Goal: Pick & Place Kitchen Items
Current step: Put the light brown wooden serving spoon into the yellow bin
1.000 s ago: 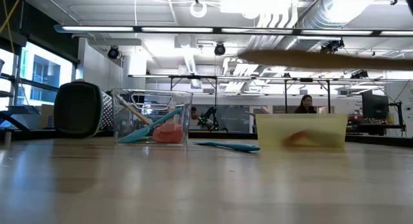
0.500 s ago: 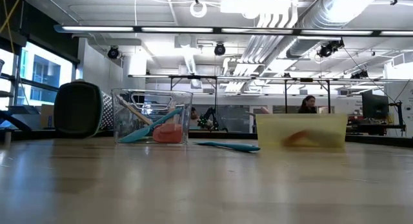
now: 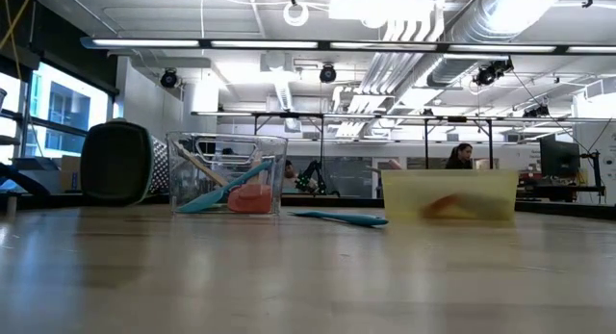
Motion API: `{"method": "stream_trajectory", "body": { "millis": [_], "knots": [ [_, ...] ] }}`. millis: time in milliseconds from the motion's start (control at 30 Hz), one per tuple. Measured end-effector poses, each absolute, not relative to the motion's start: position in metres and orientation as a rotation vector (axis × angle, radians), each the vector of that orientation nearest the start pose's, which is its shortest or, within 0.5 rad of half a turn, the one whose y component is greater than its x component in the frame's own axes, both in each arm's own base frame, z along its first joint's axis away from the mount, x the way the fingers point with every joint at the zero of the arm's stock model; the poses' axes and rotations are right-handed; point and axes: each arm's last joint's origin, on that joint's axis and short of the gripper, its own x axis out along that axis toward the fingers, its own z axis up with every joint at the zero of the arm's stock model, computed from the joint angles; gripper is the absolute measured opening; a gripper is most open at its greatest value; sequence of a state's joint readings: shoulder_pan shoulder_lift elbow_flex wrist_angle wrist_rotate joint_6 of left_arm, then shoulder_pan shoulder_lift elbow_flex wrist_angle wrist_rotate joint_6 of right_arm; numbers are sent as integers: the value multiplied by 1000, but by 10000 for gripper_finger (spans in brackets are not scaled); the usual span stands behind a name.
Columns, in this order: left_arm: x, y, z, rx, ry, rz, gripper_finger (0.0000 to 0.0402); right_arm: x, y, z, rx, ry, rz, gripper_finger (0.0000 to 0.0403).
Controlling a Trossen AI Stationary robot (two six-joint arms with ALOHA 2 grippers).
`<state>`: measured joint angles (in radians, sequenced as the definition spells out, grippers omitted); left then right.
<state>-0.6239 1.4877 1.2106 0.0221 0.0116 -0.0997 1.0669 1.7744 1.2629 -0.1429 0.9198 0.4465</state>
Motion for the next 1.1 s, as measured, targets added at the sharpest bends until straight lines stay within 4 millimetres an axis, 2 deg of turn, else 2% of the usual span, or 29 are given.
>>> {"method": "stream_trajectory", "body": {
  "millis": [367,500,567,800,967,1100],
  "knots": [
    [301,-217,296,-130,391,-585,1,216,319,242,-222,386,79,66],
    [303,-221,287,-133,421,-586,1,223,309,241,-226,399,0,66],
    [304,-222,286,-151,429,-581,1,226,293,243,-173,437,-90,66],
    [304,-221,285,-196,445,-565,1,224,215,264,-46,594,-409,66],
    [304,-222,285,-195,446,-565,1,211,144,288,60,700,-706,66],
    [304,-221,283,-190,460,-562,1,206,100,304,141,778,-834,66]
  ]
}}
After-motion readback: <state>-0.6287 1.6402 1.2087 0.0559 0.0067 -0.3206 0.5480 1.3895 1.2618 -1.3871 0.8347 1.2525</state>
